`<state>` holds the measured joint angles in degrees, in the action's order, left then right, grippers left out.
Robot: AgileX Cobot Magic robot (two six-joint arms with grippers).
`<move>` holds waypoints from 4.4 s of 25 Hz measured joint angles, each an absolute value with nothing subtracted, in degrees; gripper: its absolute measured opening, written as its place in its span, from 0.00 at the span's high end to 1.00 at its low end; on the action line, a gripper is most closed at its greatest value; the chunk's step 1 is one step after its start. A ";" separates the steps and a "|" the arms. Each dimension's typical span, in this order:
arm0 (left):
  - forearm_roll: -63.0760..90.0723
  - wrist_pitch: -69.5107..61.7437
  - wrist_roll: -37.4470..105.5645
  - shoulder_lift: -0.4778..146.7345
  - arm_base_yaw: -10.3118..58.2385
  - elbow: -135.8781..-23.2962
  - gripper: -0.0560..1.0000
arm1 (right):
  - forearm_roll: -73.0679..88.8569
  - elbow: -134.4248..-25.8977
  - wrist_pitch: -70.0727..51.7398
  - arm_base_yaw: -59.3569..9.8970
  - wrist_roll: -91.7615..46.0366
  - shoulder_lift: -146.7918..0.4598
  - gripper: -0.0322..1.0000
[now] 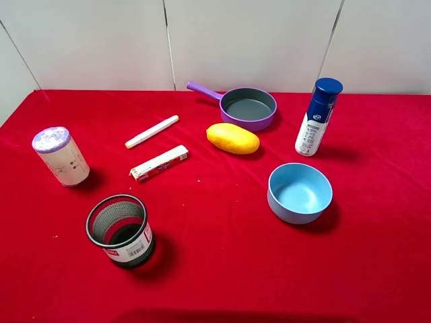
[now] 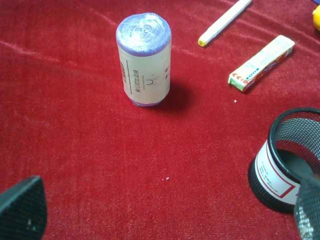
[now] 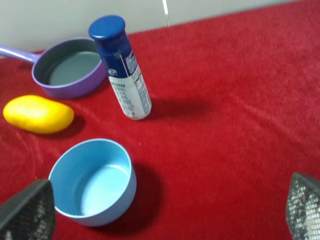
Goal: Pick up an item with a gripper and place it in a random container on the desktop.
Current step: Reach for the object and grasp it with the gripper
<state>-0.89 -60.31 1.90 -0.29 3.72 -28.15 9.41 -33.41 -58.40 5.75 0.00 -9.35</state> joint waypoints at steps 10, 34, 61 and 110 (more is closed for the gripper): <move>-0.89 -60.31 1.90 -0.29 3.72 -28.15 0.01 | 12.64 -36.92 -58.22 5.75 -2.44 -23.09 0.30; -0.89 -60.31 1.90 -0.29 3.72 -28.15 0.01 | 12.11 -53.54 -65.18 5.75 -3.63 -47.75 0.30; -0.89 -60.31 1.90 -0.29 3.72 -28.15 0.01 | 3.75 -78.68 -69.68 -6.27 0.49 -82.63 0.30; -0.89 -60.31 1.90 -0.29 3.72 -28.15 0.01 | 5.67 -100.88 -69.71 -11.10 -5.48 -115.36 0.30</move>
<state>-0.89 -60.31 1.90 -0.29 3.72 -28.15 5.67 -100.88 -69.71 -11.10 -5.48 -115.36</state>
